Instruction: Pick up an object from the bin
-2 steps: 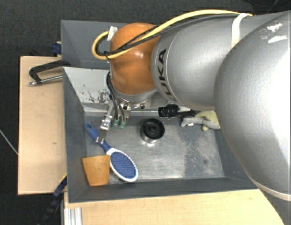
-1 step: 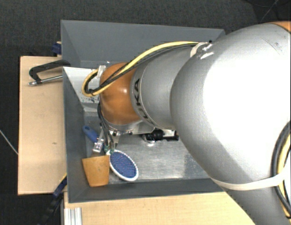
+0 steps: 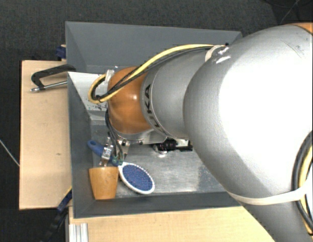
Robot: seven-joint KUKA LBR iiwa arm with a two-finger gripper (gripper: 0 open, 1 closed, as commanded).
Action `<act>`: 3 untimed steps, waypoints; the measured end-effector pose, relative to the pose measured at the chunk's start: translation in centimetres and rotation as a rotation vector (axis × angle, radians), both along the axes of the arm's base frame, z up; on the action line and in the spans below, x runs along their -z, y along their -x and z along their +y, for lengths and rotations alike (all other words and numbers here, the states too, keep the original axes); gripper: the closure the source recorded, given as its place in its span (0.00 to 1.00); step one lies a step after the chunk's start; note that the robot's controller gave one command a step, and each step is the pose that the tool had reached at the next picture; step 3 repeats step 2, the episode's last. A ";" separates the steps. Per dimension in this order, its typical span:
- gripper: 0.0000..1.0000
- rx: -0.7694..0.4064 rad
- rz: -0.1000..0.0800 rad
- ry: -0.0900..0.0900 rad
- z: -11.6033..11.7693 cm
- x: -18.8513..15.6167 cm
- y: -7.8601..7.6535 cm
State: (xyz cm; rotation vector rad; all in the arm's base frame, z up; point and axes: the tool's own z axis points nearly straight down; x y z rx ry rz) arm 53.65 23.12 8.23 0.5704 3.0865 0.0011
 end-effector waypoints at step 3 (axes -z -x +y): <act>1.00 -0.295 -0.010 -0.002 -2.1 -12.8 -1.2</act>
Offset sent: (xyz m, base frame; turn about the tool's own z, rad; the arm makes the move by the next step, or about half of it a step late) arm 0.0097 -0.0127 -0.0123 -0.1976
